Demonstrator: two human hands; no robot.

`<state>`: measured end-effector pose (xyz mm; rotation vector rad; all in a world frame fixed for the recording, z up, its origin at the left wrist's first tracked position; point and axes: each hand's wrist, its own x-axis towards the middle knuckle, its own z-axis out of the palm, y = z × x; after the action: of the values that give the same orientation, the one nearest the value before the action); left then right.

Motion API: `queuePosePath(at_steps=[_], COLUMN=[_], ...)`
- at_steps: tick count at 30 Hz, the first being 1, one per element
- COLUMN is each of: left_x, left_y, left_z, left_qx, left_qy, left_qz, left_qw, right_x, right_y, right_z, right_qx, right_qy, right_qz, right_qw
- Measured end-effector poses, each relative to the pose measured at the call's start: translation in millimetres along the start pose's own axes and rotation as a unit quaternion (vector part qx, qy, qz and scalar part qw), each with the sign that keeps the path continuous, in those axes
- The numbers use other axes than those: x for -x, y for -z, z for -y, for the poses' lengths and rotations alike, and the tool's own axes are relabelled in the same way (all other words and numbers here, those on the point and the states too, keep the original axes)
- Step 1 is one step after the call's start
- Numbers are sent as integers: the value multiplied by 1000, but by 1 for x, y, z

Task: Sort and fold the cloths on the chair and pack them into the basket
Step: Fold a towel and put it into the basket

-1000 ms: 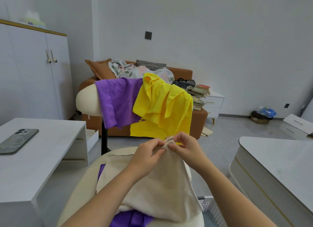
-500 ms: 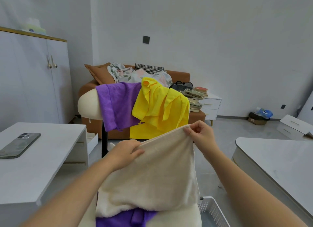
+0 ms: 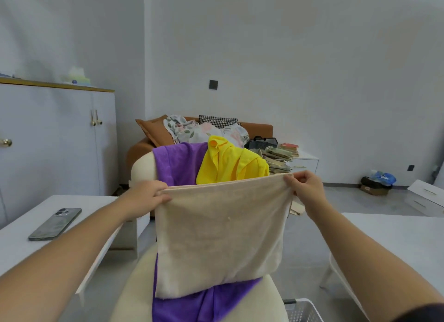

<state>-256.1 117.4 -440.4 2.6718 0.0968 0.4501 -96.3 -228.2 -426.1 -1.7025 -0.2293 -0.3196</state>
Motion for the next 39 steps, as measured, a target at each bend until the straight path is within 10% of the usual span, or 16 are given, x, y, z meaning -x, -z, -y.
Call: queuePosePath(at_steps=[12, 19, 39], left_x=[8, 4, 13], left_y=[109, 136, 122], left_z=[-73, -96, -84], left_qx=[179, 88, 223], left_qy=[-31, -38, 59], left_qz=[-169, -258, -171], left_qw=[969, 961, 958], right_x=[-7, -3, 7], right_y=[42, 50, 43], right_z=[108, 140, 117], right_qx=[-90, -47, 52], right_qy=[77, 110, 109], right_qz=[-12, 2, 42], right_qw=[993, 993, 992])
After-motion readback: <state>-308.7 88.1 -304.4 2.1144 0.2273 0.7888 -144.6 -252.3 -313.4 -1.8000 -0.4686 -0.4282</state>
